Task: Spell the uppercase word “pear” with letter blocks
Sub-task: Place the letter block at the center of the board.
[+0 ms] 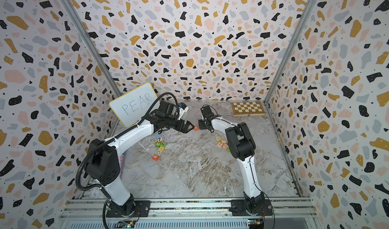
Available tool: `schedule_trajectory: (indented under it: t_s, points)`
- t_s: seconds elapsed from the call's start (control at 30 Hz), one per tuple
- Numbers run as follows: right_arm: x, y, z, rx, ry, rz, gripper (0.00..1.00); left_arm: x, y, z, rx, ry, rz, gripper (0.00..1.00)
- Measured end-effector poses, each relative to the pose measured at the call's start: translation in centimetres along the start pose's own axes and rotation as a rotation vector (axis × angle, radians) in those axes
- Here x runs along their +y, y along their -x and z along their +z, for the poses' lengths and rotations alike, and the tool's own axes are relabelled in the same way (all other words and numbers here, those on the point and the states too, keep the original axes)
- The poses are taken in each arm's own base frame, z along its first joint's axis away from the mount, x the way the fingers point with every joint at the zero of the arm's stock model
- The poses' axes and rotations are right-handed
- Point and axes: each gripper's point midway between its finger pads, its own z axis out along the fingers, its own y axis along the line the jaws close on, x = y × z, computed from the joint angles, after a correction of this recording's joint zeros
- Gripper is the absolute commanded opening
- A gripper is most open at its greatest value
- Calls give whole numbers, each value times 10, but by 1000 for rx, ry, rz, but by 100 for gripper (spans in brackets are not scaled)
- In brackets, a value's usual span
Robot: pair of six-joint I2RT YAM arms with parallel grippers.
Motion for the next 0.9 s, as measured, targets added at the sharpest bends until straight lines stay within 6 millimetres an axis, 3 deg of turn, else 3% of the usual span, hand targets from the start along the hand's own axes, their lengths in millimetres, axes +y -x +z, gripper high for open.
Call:
schedule_trajectory:
  t_s: [0.7,0.9]
  points:
    - [2,-1,1,-6,-66,28,27,-2,0,1,2,-1,-11,99]
    - [3,-1,1,-6,-69,26,38,-2,0,1,0,-1,-10,99]
